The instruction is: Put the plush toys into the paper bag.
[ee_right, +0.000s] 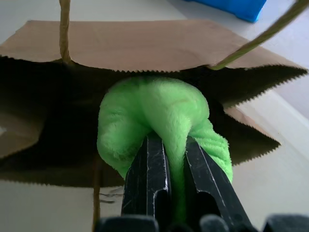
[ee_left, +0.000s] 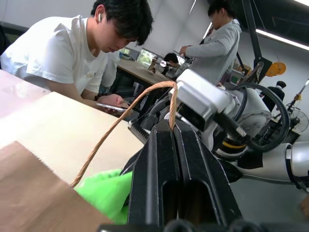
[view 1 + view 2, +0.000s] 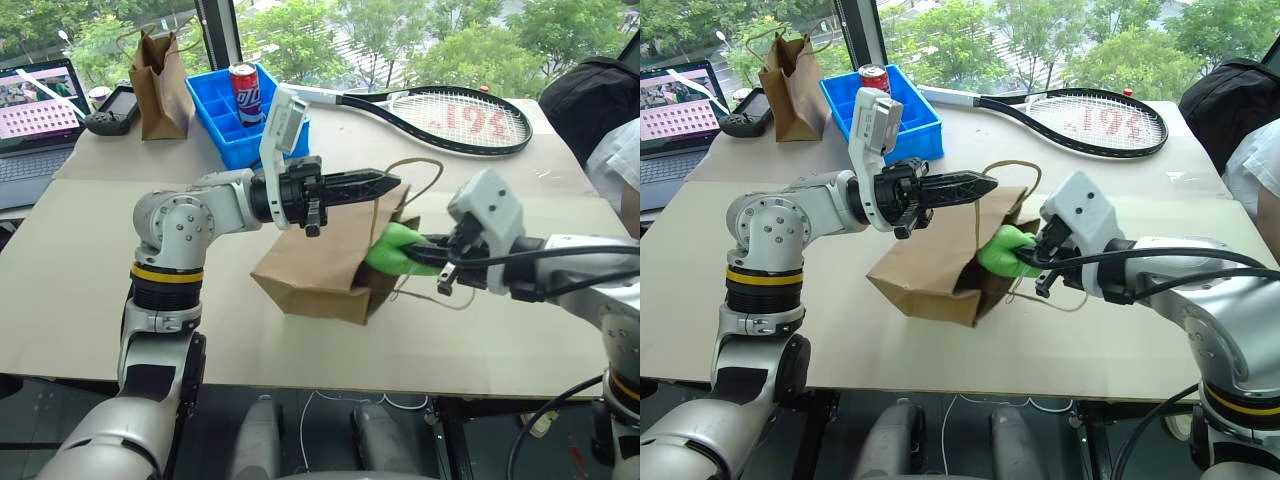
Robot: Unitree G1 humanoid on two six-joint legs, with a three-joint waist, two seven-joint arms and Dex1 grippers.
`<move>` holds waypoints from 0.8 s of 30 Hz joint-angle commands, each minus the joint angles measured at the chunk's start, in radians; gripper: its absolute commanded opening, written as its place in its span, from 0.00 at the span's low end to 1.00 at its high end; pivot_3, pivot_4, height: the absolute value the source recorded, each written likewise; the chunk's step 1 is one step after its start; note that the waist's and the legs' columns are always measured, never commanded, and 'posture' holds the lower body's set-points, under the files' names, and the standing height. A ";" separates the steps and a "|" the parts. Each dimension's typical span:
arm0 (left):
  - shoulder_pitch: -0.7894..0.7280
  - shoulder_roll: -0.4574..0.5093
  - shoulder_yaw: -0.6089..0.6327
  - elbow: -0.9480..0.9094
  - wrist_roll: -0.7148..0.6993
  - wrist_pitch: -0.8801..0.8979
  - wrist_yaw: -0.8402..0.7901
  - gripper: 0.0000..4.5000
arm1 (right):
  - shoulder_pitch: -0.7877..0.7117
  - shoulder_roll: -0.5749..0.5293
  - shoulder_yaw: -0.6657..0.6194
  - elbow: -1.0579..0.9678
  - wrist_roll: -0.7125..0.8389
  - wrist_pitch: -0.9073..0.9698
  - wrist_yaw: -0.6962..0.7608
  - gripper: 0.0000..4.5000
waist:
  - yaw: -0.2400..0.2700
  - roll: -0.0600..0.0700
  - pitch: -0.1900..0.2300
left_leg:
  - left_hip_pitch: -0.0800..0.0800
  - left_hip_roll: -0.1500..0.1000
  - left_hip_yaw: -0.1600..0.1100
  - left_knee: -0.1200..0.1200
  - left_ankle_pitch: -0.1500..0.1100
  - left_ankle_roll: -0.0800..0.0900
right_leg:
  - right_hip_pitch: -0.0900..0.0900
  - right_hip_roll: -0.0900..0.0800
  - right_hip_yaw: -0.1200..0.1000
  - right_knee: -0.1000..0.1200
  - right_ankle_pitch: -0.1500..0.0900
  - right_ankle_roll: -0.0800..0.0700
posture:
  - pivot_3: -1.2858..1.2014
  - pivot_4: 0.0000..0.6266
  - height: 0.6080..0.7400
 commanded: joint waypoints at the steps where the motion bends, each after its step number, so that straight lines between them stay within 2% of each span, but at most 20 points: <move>1: -0.010 -0.006 0.022 -0.037 -0.026 -0.002 0.009 0.00 | -0.033 0.008 0.039 0.003 -0.010 -0.012 -0.035 0.01 | -0.001 0.000 0.000 | 0.000 0.000 0.000 0.000 0.000 0.000 | 0.000 0.000 0.000 0.000 0.000 0.000 | 0.52 0.24 0.42; 6: -0.008 -0.018 0.033 -0.049 -0.045 0.009 0.033 0.00 | -0.059 0.020 0.174 0.020 -0.053 -0.065 -0.057 0.01 | -0.003 0.000 0.000 | 0.000 0.000 0.000 0.000 0.000 0.000 | 0.000 0.000 0.000 0.000 0.000 0.000 | 0.52 0.24 0.42; 8: -0.005 -0.020 0.034 -0.054 -0.050 0.010 0.039 0.00 | -0.048 0.065 0.209 0.030 -0.059 -0.080 -0.077 0.01 | -0.003 0.000 0.000 | 0.000 0.000 0.000 0.000 0.000 0.000 | 0.000 0.000 0.000 0.000 0.000 0.000 | 0.52 0.24 0.42; 9: -0.004 -0.022 0.035 -0.056 -0.053 0.011 0.044 0.00 | -0.046 -0.006 0.326 0.029 -0.138 -0.113 -0.080 0.01 | -0.004 0.000 0.000 | 0.000 0.000 0.000 0.000 0.000 0.000 | 0.000 0.000 0.000 0.000 0.000 0.000 | 0.52 0.24 0.42; 11: 0.000 -0.024 0.037 -0.062 -0.060 0.012 0.052 0.00 | -0.040 -0.097 0.465 0.031 -0.240 -0.161 -0.080 0.01 | -0.001 0.001 0.000 | 0.000 0.000 0.000 -0.001 0.000 0.000 | -0.001 0.000 0.000 0.000 0.000 0.000 | 0.52 0.24 0.42; 13: 0.002 -0.028 0.040 -0.063 -0.065 0.012 0.062 0.00 | -0.014 -0.062 0.473 0.055 -0.252 -0.197 -0.101 0.01 | 0.002 -0.001 0.000 | 0.000 0.000 0.000 0.000 0.000 0.000 | -0.001 -0.001 -0.001 -0.001 0.000 0.000 | 0.52 0.24 0.42; 16: 0.006 -0.032 0.042 -0.067 -0.072 0.011 0.071 0.00 | 0.010 0.051 0.409 0.089 -0.257 -0.251 -0.147 0.01 | -0.003 -0.002 0.000 | 0.000 0.000 0.000 0.000 0.000 0.000 | 0.000 0.000 0.000 -0.001 0.000 0.000 | 0.52 0.24 0.42; 18: 0.008 -0.033 0.043 -0.072 -0.075 0.012 0.075 0.00 | 0.010 0.044 0.429 0.099 -0.308 -0.297 -0.147 0.01 | -0.005 -0.002 0.000 | 0.000 0.000 0.000 -0.001 0.000 0.000 | -0.001 0.000 0.000 0.000 0.000 0.000 | 0.52 0.24 0.42; 24: 0.007 -0.033 0.044 -0.071 -0.076 0.007 0.080 0.00 | 0.072 0.264 0.218 0.139 -0.219 -0.336 -0.204 0.01 | -0.003 -0.004 0.001 | 0.000 0.000 -0.001 -0.001 0.000 0.000 | 0.000 0.000 -0.001 0.000 0.000 0.000 | 0.52 0.24 0.42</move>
